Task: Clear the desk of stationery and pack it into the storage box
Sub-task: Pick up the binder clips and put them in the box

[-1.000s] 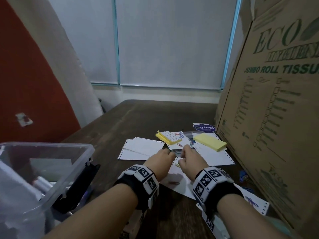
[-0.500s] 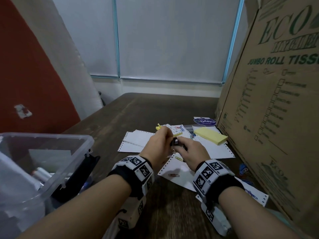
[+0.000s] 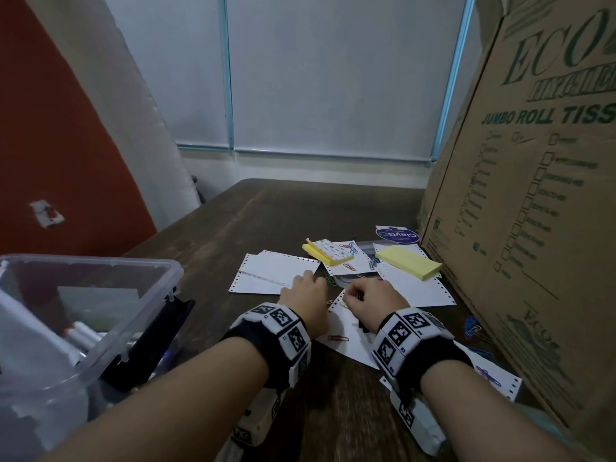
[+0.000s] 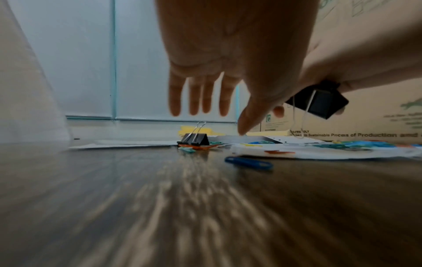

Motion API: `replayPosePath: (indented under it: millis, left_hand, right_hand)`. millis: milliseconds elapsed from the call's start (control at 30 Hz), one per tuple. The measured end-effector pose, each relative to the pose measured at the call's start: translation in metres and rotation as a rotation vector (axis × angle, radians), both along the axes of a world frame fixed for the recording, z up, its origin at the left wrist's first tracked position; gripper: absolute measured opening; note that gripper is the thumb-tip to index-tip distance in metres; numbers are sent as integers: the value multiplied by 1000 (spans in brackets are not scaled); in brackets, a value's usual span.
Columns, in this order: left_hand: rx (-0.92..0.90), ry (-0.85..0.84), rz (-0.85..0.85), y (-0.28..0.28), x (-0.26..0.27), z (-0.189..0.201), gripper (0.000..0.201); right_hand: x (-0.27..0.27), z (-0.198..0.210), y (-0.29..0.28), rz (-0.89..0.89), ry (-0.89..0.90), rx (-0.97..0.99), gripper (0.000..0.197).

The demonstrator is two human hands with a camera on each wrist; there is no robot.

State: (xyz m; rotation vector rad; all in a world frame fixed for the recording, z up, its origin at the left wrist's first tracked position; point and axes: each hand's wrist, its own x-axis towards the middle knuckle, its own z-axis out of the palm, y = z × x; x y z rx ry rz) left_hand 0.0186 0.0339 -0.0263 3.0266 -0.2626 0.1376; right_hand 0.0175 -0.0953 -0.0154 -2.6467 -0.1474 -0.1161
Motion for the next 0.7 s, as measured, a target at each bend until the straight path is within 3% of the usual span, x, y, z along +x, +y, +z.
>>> replayPosePath:
  millis: [100,233,433,567,700]
  left_hand:
    - [94,80,178,9,6,0,47]
    - [100,196,109,23,19,1,32]
    - [-12,206,95,29,21,4,25]
    - [-121,-20,134,34,22,6,40]
    - [-86,96,-40,32,35,-2,62]
  right_hand:
    - [1,0,1,0,31,38,27]
    - [2,1,2,30,53,40,29]
    - [0,1,1,36,64,35,18]
    - [0,1,2,45,67,52,16]
    - [2,0,3,63,70,46,19]
